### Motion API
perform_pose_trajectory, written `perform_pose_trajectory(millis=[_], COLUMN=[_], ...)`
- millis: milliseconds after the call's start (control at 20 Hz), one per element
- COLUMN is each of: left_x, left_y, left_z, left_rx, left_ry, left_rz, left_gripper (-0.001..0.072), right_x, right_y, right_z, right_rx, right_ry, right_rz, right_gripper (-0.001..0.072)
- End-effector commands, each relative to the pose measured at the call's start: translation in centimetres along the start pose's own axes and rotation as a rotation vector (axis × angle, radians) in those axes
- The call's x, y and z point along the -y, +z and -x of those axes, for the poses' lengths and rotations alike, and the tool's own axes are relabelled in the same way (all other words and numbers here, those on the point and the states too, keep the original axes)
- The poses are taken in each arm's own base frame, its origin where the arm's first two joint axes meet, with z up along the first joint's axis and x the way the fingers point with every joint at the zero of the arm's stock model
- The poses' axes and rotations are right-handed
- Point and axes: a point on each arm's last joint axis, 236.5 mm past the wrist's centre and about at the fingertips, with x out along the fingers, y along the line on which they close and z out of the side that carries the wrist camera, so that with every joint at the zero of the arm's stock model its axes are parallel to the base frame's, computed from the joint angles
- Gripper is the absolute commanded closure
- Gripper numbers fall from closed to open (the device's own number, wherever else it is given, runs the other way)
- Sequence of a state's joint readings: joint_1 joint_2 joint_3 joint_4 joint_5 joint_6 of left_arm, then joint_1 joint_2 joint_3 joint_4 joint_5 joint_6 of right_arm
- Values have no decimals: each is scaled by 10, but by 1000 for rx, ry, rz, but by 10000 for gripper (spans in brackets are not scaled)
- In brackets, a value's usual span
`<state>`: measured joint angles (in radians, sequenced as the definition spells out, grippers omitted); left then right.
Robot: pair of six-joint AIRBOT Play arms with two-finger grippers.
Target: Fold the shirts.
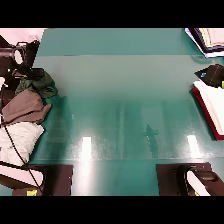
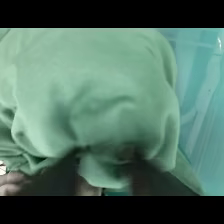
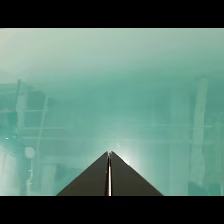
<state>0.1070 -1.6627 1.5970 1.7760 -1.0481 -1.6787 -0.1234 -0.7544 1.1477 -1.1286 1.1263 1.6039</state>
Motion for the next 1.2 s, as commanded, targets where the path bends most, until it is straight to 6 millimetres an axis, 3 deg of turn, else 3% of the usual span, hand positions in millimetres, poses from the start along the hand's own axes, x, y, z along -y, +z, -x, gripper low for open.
perform_pose_trajectory(millis=[0, 100, 200, 300, 400, 450, 550, 650, 700, 800, 900, 1000, 1050, 1150], left_x=[13, 28, 44, 62, 84, 99, 130, 158, 172, 195, 217, 233, 239, 253], left_y=[-4, 3, 35, 76, 103, 107, 97, 66, 43, -5, -48, -74, -78, -75], left_z=[-1, 15, 58, 132, 225, 281, 391, 486, 525, 580, 622, 638, 633, 596], left_rx=[-19, -10, 107, 301, 490, 588, 764, 913, 964, 1004, 1007, 996, 972, 884], left_ry=[-55, -115, -158, -193, -253, -314, -481, -680, -789, -981, -1175, -1282, -1291, -1248], left_rz=[32, 44, -1, -60, -121, -161, -237, -311, -362, -470, -559, -635, -647, -649], left_gripper=[680, 681, 681, 682, 681, 681, 681, 681, 681, 681, 681, 681, 681, 681], right_x=[-1, -1, -2, -6, -17, -24, -38, -49, -54, -60, -65, -68, -68, -69], right_y=[0, 0, 1, 11, 34, 50, 78, 97, 104, 113, 118, 118, 118, 117], right_z=[0, 1, 1, 8, 22, 33, 56, 73, 77, 81, 81, 79, 78, 76], right_rx=[-1, 1, 4, 33, 112, 166, 267, 323, 332, 321, 288, 239, 213, 174], right_ry=[2, 4, 5, 9, 22, 30, 48, 61, 67, 73, 75, 74, 72, 69], right_rz=[0, -1, -1, 11, 32, 46, 72, 94, 103, 118, 132, 146, 152, 163], right_gripper=[693, 692, 693, 693, 693, 693, 692, 693, 693, 693, 693, 692, 693, 693])
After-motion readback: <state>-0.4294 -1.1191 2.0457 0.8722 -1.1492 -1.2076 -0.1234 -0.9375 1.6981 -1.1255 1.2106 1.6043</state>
